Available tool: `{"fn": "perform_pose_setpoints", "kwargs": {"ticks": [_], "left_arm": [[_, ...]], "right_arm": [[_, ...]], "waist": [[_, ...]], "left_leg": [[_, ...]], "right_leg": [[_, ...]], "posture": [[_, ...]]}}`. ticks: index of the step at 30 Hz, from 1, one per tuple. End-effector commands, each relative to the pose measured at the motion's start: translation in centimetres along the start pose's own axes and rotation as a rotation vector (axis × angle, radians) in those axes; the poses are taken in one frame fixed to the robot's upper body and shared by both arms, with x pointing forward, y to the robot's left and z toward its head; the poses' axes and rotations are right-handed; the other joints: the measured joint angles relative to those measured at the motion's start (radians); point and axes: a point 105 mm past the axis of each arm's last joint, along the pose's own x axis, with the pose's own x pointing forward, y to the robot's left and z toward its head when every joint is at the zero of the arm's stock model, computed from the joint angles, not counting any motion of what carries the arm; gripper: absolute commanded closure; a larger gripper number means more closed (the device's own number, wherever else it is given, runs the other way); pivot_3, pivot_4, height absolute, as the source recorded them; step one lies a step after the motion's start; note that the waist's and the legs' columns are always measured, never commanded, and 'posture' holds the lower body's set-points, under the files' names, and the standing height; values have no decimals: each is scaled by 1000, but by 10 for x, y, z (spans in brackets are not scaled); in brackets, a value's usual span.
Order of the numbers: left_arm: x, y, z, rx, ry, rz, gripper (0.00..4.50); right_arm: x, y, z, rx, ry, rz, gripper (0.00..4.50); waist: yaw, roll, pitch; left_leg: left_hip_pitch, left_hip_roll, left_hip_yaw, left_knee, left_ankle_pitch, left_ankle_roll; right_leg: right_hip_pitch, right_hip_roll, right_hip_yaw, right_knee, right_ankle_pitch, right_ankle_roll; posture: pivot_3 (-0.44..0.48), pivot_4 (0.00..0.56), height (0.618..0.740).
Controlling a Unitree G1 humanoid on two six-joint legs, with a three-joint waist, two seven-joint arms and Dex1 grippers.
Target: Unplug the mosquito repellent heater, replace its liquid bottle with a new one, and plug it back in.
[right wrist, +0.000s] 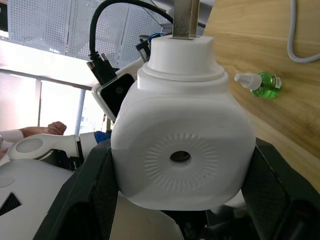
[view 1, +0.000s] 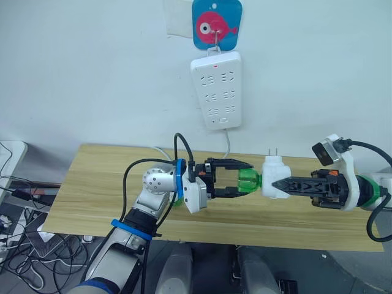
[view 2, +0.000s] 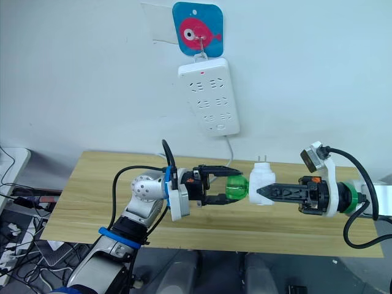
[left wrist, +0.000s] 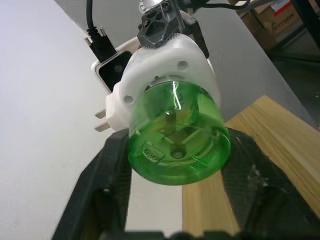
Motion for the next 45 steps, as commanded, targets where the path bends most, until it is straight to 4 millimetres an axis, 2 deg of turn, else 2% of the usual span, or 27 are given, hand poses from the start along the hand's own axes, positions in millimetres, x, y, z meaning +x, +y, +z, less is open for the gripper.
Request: {"fn": "perform_pose_setpoints", "kwargs": {"ticks": [1, 6, 10, 12, 14, 15, 17, 18, 21, 23, 28, 45], "left_arm": [[6, 6, 11, 39, -57, 22, 2317], [6, 5, 11, 18, -60, 15, 2317], [8, 0, 12, -128, -76, -16, 2317], [8, -5, 13, -398, -81, -43, 2317], [9, -1, 13, -803, -62, -39, 2317], [10, 1, 15, -926, -51, -51, 2317], [7, 0, 10, -1386, 15, -110, 2317], [5, -1, 10, -1530, 44, -138, 2317], [-3, -2, 12, -1829, 87, -222, 2317], [-8, 1, 14, -1981, 46, -251, 2317], [-14, 2, 18, -2132, -4, -269, 2317], [-30, 1, 12, -2153, 47, -164, 2317]], "right_arm": [[2, 11, 3, -30, -8, 47, 1529], [1, 9, 3, -26, -11, 37, 1529], [0, 9, 4, -29, -10, 33, 1529], [0, 10, 3, -31, -1, 24, 1529], [0, 10, 1, -39, 23, -3, 1529], [0, 9, 0, -43, 31, -19, 1529], [3, 7, -4, -53, 49, -51, 1529], [4, 7, -4, -57, 54, -58, 1529], [8, 7, -3, -67, 52, -57, 1529], [9, 9, 0, -80, 46, -48, 1529], [9, 14, 2, -105, 52, -36, 1529], [-5, 19, 0, -107, 40, -44, 1529]], "waist": [[-1, 0, 0], [-3, 0, 0], [-7, 0, 0], [-13, 0, 0], [-23, 0, 1], [-26, 0, 1], [-30, -1, 1], [-33, -1, 1], [-54, -1, 1], [-69, -1, 1], [-93, -1, 1], [-91, -1, 1]], "left_leg": [[0, 0, 0, 0, 0, 0], [0, 0, 0, 0, 0, 0], [0, 0, 0, 0, 0, 0], [0, 0, -1, 0, 0, 0], [0, 1, -2, 0, 0, 0], [-1, 1, -3, 0, 0, 0], [0, 1, -4, 0, 0, 0], [0, 1, -5, 0, 1, 1], [1, 0, -6, 0, 2, 2], [1, -5, -6, 0, 2, 2], [0, -4, -5, 0, 2, 2], [0, -1, -4, 0, 2, 0]], "right_leg": [[0, 0, 0, 0, 0, 0], [0, 0, 0, 1, 0, 0], [0, 0, 0, 1, 0, 0], [0, 0, 0, 1, 0, 0], [0, 0, -1, 1, 0, 0], [0, 0, -1, 2, 0, 0], [0, 0, -2, 3, 0, 0], [0, 0, -3, 4, 0, 1], [1, 1, -5, 4, -3, 5], [1, 2, -5, 4, -3, 5], [-1, 1, -4, 4, -1, 0], [0, -2, -2, 4, -1, 0]], "posture": [[142, 262, 740], [141, 269, 740], [141, 269, 740], [141, 269, 740], [143, 274, 740], [143, 274, 740], [152, 275, 740], [152, 275, 740], [152, 276, 740], [148, 275, 740], [133, 278, 740], [141, 271, 740]]}}
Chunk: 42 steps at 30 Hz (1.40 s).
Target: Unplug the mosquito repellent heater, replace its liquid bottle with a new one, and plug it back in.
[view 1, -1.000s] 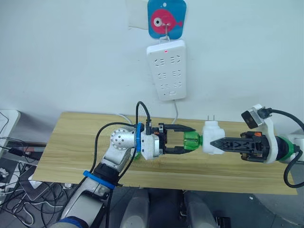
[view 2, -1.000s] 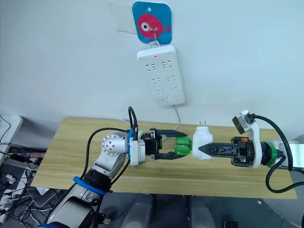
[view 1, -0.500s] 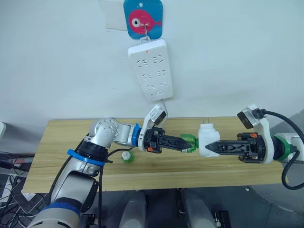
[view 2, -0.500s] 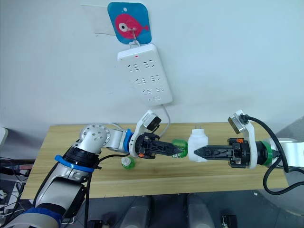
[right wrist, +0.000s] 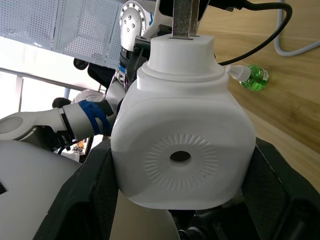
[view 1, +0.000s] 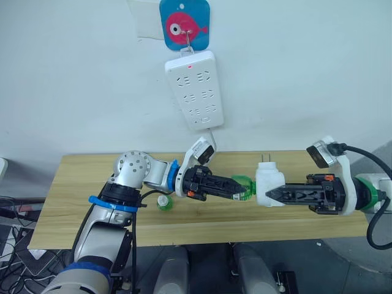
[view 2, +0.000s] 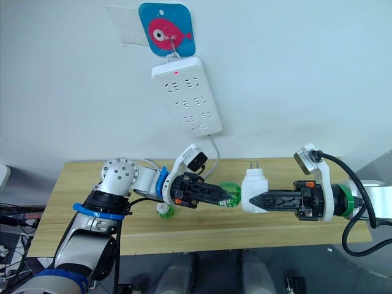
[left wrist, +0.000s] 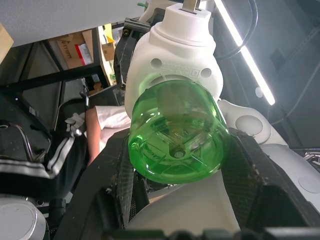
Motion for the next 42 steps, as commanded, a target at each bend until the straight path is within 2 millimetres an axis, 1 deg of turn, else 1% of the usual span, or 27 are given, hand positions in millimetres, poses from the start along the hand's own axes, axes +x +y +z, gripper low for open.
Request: {"fn": "perform_pose_setpoints", "kwargs": {"ticks": [1, 5, 9, 10, 12, 14, 17, 24, 28, 29, 31, 33, 34, 35, 36, 37, 38, 42], "left_arm": [[-17, 0, 1, 14, -57, 49, 2317], [-12, 1, 0, 50, -47, 53, 2317], [-9, 4, 3, 83, -61, 71, 2317], [-9, 4, 5, 87, -67, 73, 2317], [-9, 7, 6, 99, -76, 88, 1596], [-8, 7, 6, 102, -77, 87, 996], [-10, 3, 7, 109, -69, 73, 31], [-18, -7, 6, 110, -67, 56, 31], [-33, -16, 13, 163, -104, 97, 31], [-35, -20, 14, 225, -102, 122, 31], [-33, -24, 15, 428, -89, 195, 31], [-29, -20, 15, 768, -62, 303, 31], [-26, -22, 15, 943, -60, 321, 31], [-24, -25, 13, 1123, -52, 318, 31], [-22, -28, 9, 1264, -45, 301, 31], [-20, -28, 5, 1357, -29, 280, 31], [-20, -27, 1, 1486, -12, 278, 31], [-17, -21, -7, 1832, 2, 234, 31]], "right_arm": [[-12, 8, 9, -35, -32, -11, 1529], [-8, 9, 8, -43, -25, 1, 1529], [-5, 10, 8, -50, -27, 12, 1529], [-5, 10, 8, -50, -28, 12, 1529], [-4, 10, 8, -50, -32, 14, 1529], [-3, 9, 8, -50, -35, 15, 1529], [-3, 9, 8, -46, -40, 16, 1529], [-8, 3, 12, -21, -77, 7, 1529], [-14, 1, 14, -6, -90, -2, 1529], [-15, 1, 14, -2, -94, -4, 1529], [-17, 0, 14, 3, -102, -3, 1529], [-18, -1, 15, 9, -115, -1, 1529], [-17, -2, 16, 12, -117, 2, 1529], [-17, -2, 16, 14, -119, 4, 1529], [-16, -3, 16, 16, -119, 7, 1529], [-16, -3, 16, 17, -119, 9, 1529], [-15, -3, 17, 17, -120, 14, 1529], [-13, -1, 19, 13, -115, 36, 1529]], "waist": [[0, 0, 0], [1, 0, 0], [4, 0, 0], [5, 0, 0], [7, 0, 0], [7, 0, 0], [11, 0, 0], [13, 0, 0], [12, 0, 0], [12, 0, 0], [13, 0, 0], [13, 0, 0], [15, 1, 0], [17, 1, 0], [18, 1, 0], [22, 1, 0], [27, 1, 0], [48, 1, 0]], "left_leg": [[0, 0, 0, 0, 0, 0], [0, 0, 0, 0, 0, 0], [0, 0, 0, 0, 0, 0], [0, 0, 0, 0, 0, 0], [0, 0, 0, 0, 0, 0], [0, 0, 1, 0, 0, -1], [0, 1, 0, 0, 1, -2], [0, 0, 0, 0, 1, -2], [0, 1, 0, 0, 1, -2], [0, 1, 0, 0, 1, -2], [0, 1, 0, 0, 1, -1], [0, 1, 1, -1, 2, -4], [0, 1, 2, -2, 2, -5], [1, 1, 3, -3, 2, -5], [0, 1, 3, -3, 3, -5], [0, 1, 3, -3, 3, -5], [0, 1, 3, -3, 3, -5], [0, 1, 3, -2, 2, -4]], "right_leg": [[0, 0, 0, 0, 0, 0], [0, 0, 0, 0, 0, 0], [0, 0, 0, 0, 0, 0], [0, 0, 0, 0, 0, 0], [0, 0, 0, 0, 0, 0], [0, 0, 0, 0, 0, 0], [0, 0, 0, 0, 0, 0], [0, 0, 0, 0, 0, 0], [0, 0, 0, 0, 0, 0], [0, 1, 0, 0, 0, 0], [0, 1, 0, 0, 0, 0], [0, 0, 1, -1, 0, 0], [0, -1, 1, -2, 0, 0], [0, -2, 2, -3, 0, 0], [0, -5, 2, -4, 0, 0], [0, -6, 2, -5, 0, -1], [0, -6, 2, -5, 0, -1], [0, -5, 2, -5, 1, -1]], "posture": [[141, 271, 740], [141, 271, 740], [141, 271, 740], [145, 262, 740], [145, 262, 740], [145, 262, 740], [146, 263, 740], [149, 265, 740], [145, 269, 740], [145, 269, 740], [146, 271, 740], [154, 271, 740], [154, 271, 740], [160, 275, 740], [160, 275, 740], [165, 277, 740], [165, 277, 740], [168, 279, 740]]}}
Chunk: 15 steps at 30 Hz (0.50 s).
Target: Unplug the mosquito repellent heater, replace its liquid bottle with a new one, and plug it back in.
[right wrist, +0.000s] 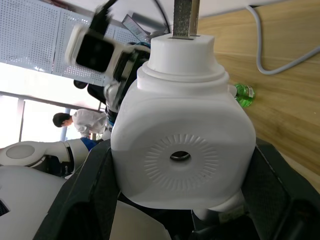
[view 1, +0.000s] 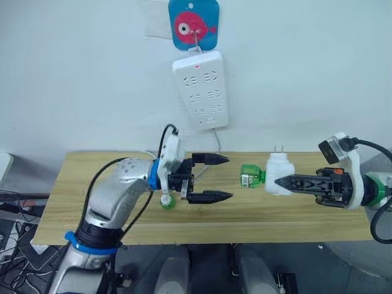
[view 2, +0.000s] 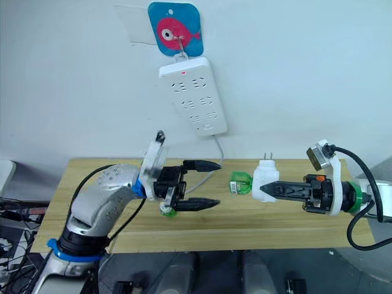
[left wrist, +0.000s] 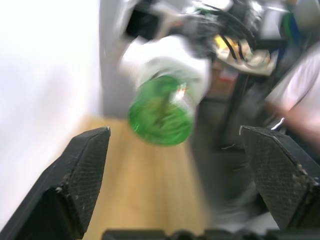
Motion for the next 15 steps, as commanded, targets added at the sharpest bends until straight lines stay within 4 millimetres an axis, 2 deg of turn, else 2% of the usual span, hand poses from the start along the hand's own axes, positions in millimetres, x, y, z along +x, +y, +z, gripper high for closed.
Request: {"fn": "perform_pose_setpoints", "kwargs": {"ticks": [1, 9, 15], "left_arm": [[4, -7, 3, 318, -55, -36, 31], [28, 20, -8, 525, -103, 43, 31], [34, 15, -9, 557, -131, 9, 31]], "right_arm": [[2, 12, 4, -27, 4, 56, 1529], [9, 13, 3, -32, 14, 78, 1529], [12, 14, 4, -39, 13, 87, 1529]], "waist": [[8, 0, 0], [29, 0, 0], [22, 0, 0]], "left_leg": [[0, 0, 0, 0, -2, 3], [-1, -7, 0, 3, -2, 5], [-1, -9, -1, 2, -3, 7]], "right_leg": [[0, 0, 0, 0, 0, 0], [1, 4, 0, 0, 1, 1], [0, 2, 0, 0, 1, 1]], "posture": [[168, 279, 740], [160, 279, 740], [158, 279, 740]]}}
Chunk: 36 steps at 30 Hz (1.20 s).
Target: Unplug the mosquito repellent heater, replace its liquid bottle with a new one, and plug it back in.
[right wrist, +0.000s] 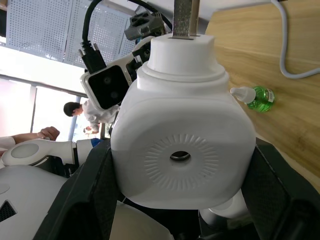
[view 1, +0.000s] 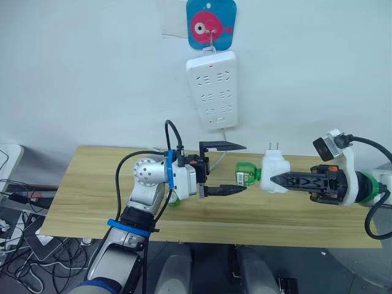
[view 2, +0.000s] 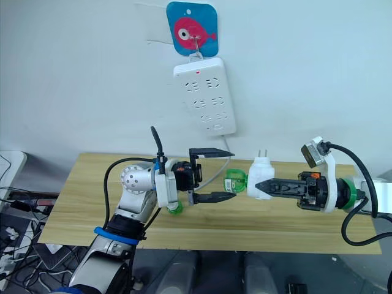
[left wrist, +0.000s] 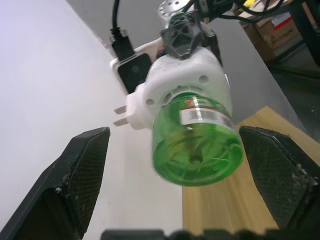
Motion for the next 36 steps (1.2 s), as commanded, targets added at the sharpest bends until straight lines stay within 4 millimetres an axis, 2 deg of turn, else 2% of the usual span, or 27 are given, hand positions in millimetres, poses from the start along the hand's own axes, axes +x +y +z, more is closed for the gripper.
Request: {"fn": "perform_pose_setpoints", "kwargs": {"ticks": [1, 5, 8, 12, 14, 19, 21, 23, 27, 29, 33, 36], "left_arm": [[5, -1, 5, 28, -30, 5, 31], [5, 2, 6, 32, -40, 25, 31], [5, 4, 5, 37, -38, 34, 516], [4, 2, 4, 36, -36, 21, 1779], [4, 1, 5, 35, -37, 18, 2241], [4, -2, 3, -29, -28, 20, 2240], [4, -3, -1, -212, -9, 23, 2240], [4, 0, -8, -579, 31, 60, 2240], [-1, -14, -9, -1216, 135, -1, 2240], [-7, -23, 0, -1487, 168, -92, 2240], [-19, -9, 13, -1828, 58, -131, 2240], [-28, -3, 10, -1930, 39, -104, 2240]], "right_arm": [[3, 10, 2, -26, 1, 40, 1529], [2, 9, 1, -26, 1, 35, 1529], [2, 9, 1, -25, 0, 34, 1529], [3, 9, 1, -26, 2, 33, 1529], [3, 9, 1, -28, 3, 33, 1529], [2, 10, 2, -32, 4, 30, 1529], [1, 10, 1, -36, 14, 21, 1529], [0, 10, -1, -38, 28, 0, 1529], [-2, 10, -4, -41, 50, -24, 1529], [-2, 12, -5, -48, 64, -28, 1529], [-2, 16, -9, -61, 89, -25, 1529], [-4, 16, -7, -71, 82, -40, 1529]], "waist": [[1, 0, 0], [1, 0, 0], [1, 0, 0], [0, 0, 0], [1, 0, 0], [1, 0, 0], [0, 0, 0], [-3, 0, 0], [-8, 0, 0], [-12, 0, 0], [-35, 0, 0], [-51, 0, 0]], "left_leg": [[0, 0, 0, 0, 0, 0], [0, -1, -1, 0, 0, 0], [1, -1, -1, 1, 0, 0], [1, -1, -1, 1, 1, 1], [0, -1, -1, 1, 1, 1], [1, -1, -1, 1, 1, 1], [1, -1, -1, 1, 1, 1], [0, -1, -1, 1, 1, 1], [0, 0, -4, 1, 1, 1], [0, 0, -5, 1, 1, 1], [0, -1, -4, 1, 1, 1], [0, -1, -4, 1, 1, 1]], "right_leg": [[0, 0, 0, 0, 0, 0], [0, 0, 0, 2, 0, 0], [0, 0, 0, 2, 0, 0], [0, 0, -1, 2, 0, 0], [0, 0, -1, 2, 0, 0], [0, 0, -1, 3, 0, 0], [0, 0, 0, 3, 0, 0], [0, 0, 0, 3, 0, 0], [0, 0, -2, 4, 0, 1], [0, 0, -4, 4, 0, 1], [0, 0, -3, 4, -1, 1], [0, 0, -3, 4, -1, 1]], "posture": [[154, 277, 740], [154, 277, 740], [154, 277, 740], [153, 276, 740], [154, 274, 740], [156, 268, 740], [158, 264, 740], [161, 257, 740], [158, 254, 740], [158, 254, 740], [148, 252, 740], [141, 260, 740]]}}
